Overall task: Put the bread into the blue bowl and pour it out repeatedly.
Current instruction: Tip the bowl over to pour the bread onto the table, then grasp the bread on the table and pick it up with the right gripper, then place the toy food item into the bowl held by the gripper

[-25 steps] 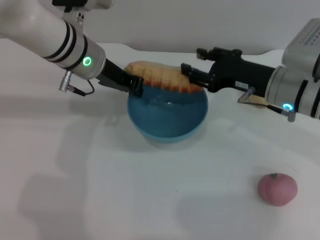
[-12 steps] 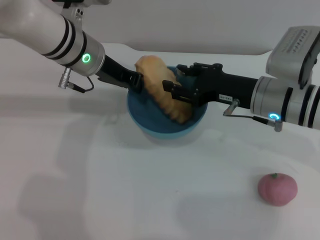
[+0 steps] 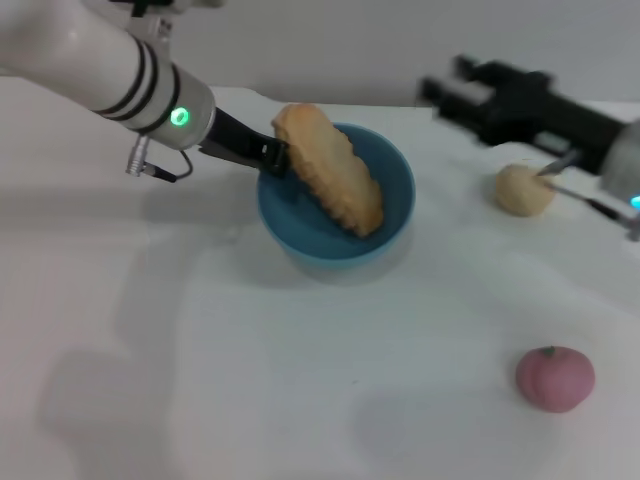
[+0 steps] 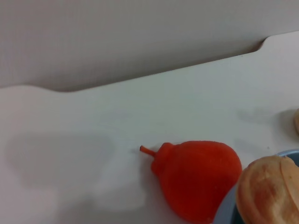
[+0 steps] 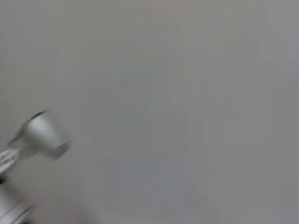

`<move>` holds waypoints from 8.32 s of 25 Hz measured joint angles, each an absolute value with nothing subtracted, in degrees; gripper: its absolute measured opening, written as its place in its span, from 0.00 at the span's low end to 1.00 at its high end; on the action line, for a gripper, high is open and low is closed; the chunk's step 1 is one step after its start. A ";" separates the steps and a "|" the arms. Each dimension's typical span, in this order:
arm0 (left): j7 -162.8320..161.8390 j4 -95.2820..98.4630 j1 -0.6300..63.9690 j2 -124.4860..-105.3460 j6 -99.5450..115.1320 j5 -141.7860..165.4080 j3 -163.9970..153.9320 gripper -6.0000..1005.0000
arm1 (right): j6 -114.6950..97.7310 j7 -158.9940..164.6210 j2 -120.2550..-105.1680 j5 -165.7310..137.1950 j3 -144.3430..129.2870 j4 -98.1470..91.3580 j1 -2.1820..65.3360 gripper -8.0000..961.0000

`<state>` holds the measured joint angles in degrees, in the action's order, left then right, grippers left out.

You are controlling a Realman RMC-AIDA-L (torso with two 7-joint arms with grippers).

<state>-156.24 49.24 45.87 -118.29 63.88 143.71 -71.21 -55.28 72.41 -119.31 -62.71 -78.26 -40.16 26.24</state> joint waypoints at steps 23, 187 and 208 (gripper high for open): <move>-156.35 48.18 44.45 -118.74 18.30 130.17 -114.14 0.04 | -58.06 65.95 -118.78 -55.23 -55.11 -26.27 18.11 0.60; -157.37 48.63 39.03 -118.28 61.29 134.04 -78.82 0.04 | -53.58 93.26 -119.00 -96.01 -78.88 -39.50 43.14 0.15; -157.60 48.89 38.92 -117.98 60.34 133.22 -78.36 0.04 | -53.16 95.00 -118.85 -95.56 -82.34 -46.19 36.17 0.41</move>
